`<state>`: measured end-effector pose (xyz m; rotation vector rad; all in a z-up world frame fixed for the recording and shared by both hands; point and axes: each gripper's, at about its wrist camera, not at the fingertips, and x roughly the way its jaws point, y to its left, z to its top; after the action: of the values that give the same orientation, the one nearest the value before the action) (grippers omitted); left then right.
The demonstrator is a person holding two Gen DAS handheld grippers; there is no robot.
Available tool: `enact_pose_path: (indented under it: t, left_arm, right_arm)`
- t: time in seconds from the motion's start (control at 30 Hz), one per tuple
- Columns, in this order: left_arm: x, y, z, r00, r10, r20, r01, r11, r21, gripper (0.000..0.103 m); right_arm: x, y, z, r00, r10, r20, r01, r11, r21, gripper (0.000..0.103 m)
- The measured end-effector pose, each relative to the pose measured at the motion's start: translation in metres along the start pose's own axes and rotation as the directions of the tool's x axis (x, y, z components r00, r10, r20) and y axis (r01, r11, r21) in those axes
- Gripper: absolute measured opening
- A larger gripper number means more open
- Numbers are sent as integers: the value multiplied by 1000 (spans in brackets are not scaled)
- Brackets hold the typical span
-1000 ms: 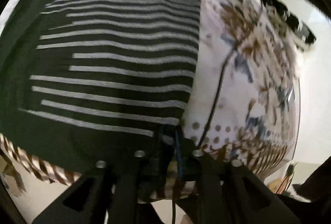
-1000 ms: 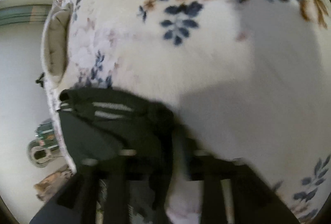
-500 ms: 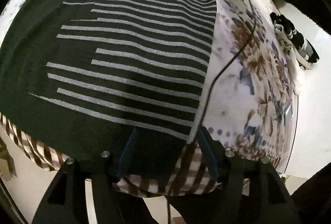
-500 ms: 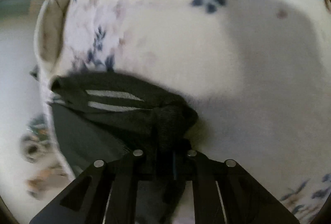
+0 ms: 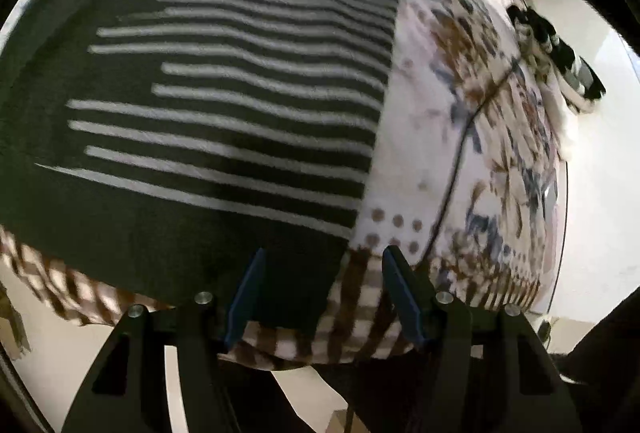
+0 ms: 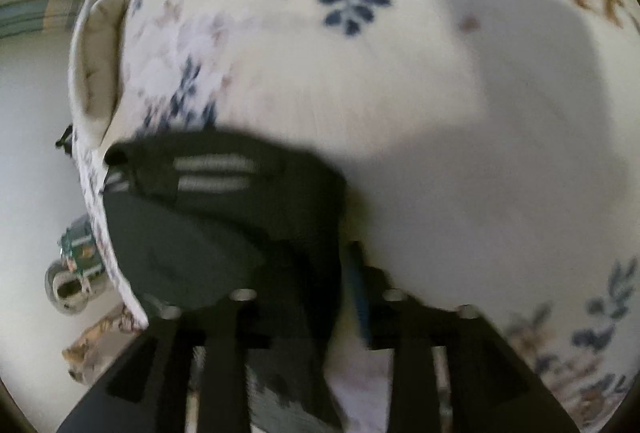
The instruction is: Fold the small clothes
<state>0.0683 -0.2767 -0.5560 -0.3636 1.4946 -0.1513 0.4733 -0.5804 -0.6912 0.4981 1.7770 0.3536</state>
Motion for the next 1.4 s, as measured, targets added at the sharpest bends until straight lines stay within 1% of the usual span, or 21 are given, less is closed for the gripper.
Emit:
enact_pose_path:
  t: [0.03,0.13,0.17,0.2,0.23,0.27,0.33,0.43,0.57,0.6,0.63,0.67,0.73,0.8,0.83,0.93,1.1,1.17,1.23,1.3,1.4]
  left_arm:
    - [8,-2,-1,1000,4,-11,-4,1000,8,59]
    - [36,-7,2,999,22,-50,-20,999,36,58]
    - [42,-9,4,998,35,-50,-33,998,51,56]
    - [44,-12,5,998,47,-30,-45,997,66,54]
    - [42,-13,7,999,43,7,-44,996,77,21]
    - [39,-15,9,998,55,23,-57,995,87,4]
    - [31,-15,11,998,48,38,-51,994,94,4]
    - [10,-11,9,997,18,69,-24,996,87,4]
    - [-23,0,6,994,5,110,-12,998,65,4]
    - [-34,3,7,992,0,125,-7,998,57,4]
    - [-41,9,10,991,-6,136,0,999,45,4]
    - [-46,11,9,989,-7,148,2,999,34,4]
    - [-62,17,12,985,-21,173,21,1000,5,4]
    - [-81,27,15,977,-44,208,53,998,-39,4]
    - [-88,32,16,974,-49,222,64,996,-58,4]
    - [-118,58,19,958,-67,279,103,988,-118,4]
    - [-149,111,18,940,-77,332,153,966,-208,4]
    - [-158,141,17,934,-83,348,176,953,-246,4]
    - [-162,173,14,928,-96,359,209,935,-288,4]
    - [-164,209,11,922,-116,370,250,907,-339,4]
    - [-163,269,10,910,-122,397,296,861,-414,4]
  right_arm:
    - [-8,-5,-10,1000,3,-9,-3,1000,-5,51]
    - [-21,-26,-26,999,22,-24,-22,1000,-15,57]
    - [-23,-34,-30,999,44,-24,-45,999,-11,60]
    - [-23,-38,-32,998,57,-20,-58,998,-6,64]
    - [-21,-44,-33,997,72,-11,-72,997,8,65]
    - [-18,-47,-31,996,91,-1,-91,996,21,65]
    - [-13,-51,-27,990,137,19,-138,990,44,65]
    - [5,-49,-13,973,223,64,-227,970,81,65]
    - [32,-41,-2,971,225,83,-234,964,124,66]
    - [33,-36,-2,973,207,106,-219,969,115,60]
    - [32,-29,-2,974,193,116,-204,974,97,16]
    - [33,-21,-2,979,176,105,-185,980,74,11]
    - [31,-9,-4,984,132,116,-139,989,57,10]
    - [22,12,-5,989,80,128,-82,997,13,9]
    - [15,18,-6,988,74,134,-75,997,3,9]
    - [-5,60,-12,986,56,154,-50,998,-40,9]
    - [-30,154,-22,983,30,180,-7,992,-126,9]
    - [-31,203,-27,982,13,190,18,987,-160,9]
    - [-29,239,-32,980,1,200,37,982,-184,9]
    - [-20,282,-36,977,-19,212,64,976,-210,9]
    - [14,347,-41,975,-58,217,109,967,-229,9]
